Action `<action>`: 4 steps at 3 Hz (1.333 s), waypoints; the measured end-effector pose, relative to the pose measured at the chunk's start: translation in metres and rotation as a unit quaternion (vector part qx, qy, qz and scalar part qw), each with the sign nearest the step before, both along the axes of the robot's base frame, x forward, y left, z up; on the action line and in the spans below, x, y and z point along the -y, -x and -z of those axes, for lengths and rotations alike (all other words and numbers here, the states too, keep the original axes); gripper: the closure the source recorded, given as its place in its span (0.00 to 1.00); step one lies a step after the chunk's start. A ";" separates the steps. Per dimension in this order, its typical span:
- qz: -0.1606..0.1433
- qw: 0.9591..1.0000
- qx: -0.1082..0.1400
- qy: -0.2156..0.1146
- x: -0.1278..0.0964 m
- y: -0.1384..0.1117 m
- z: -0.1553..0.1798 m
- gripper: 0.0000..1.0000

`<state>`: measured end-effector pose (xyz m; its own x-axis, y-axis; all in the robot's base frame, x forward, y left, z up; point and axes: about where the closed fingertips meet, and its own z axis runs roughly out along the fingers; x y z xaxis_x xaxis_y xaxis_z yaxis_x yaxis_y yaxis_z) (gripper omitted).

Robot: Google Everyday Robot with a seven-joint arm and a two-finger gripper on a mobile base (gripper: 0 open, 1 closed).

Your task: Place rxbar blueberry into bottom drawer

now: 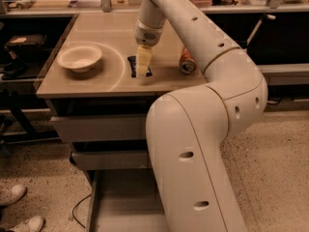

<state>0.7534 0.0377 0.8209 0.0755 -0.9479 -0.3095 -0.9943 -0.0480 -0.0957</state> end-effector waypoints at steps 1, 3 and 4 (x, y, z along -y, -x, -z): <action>-0.012 1.000 0.007 0.010 0.000 -0.003 0.006 0.00; -0.035 0.999 0.015 0.024 0.008 -0.011 0.018 0.00; -0.048 0.998 0.009 0.026 0.012 -0.013 0.031 0.00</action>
Offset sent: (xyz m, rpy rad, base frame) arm 0.0087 -0.0199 -0.0047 -0.0863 -0.0167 0.0866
